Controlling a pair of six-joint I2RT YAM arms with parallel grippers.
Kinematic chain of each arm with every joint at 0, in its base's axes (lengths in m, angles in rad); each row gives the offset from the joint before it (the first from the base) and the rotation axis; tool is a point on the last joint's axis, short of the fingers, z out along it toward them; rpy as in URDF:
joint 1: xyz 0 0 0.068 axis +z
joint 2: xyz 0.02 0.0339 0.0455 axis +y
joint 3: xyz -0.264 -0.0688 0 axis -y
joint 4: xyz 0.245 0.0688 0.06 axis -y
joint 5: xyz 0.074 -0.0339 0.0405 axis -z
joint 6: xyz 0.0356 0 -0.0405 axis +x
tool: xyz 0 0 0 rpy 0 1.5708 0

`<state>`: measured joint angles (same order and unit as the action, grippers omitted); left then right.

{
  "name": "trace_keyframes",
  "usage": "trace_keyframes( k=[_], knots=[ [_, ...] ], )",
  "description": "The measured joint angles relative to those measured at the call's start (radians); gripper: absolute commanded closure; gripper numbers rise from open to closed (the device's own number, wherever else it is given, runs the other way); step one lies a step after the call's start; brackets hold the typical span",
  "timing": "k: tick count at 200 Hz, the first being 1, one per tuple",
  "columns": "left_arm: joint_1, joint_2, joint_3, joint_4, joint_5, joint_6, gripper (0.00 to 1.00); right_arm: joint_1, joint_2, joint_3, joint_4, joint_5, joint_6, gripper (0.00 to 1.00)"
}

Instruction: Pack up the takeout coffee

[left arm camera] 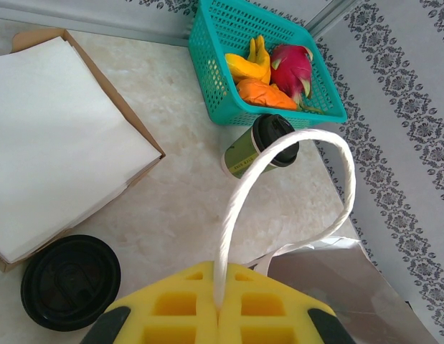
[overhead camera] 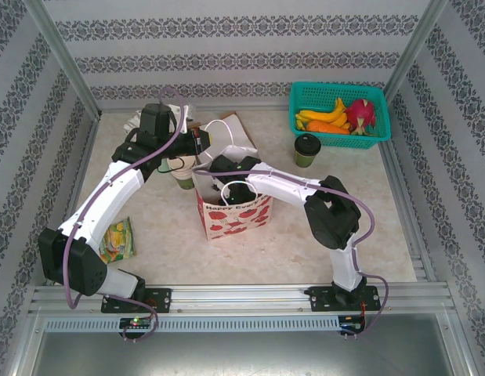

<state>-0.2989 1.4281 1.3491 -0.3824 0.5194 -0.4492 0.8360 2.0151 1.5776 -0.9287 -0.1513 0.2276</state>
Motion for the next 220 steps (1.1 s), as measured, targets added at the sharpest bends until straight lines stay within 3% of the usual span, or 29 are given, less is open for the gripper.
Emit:
trace_keyframes(
  k=[81, 220],
  knots=[
    [0.000, 0.008, 0.012, -0.008, 0.000, 0.001, 1.00, 0.001, 0.008, -0.005, 0.004, -0.014, 0.000, 0.78],
    [0.000, 0.010, 0.013, -0.006, 0.049, 0.023, 1.00, 0.004, -0.097, 0.163, -0.037, -0.072, -0.009, 0.35]
  ],
)
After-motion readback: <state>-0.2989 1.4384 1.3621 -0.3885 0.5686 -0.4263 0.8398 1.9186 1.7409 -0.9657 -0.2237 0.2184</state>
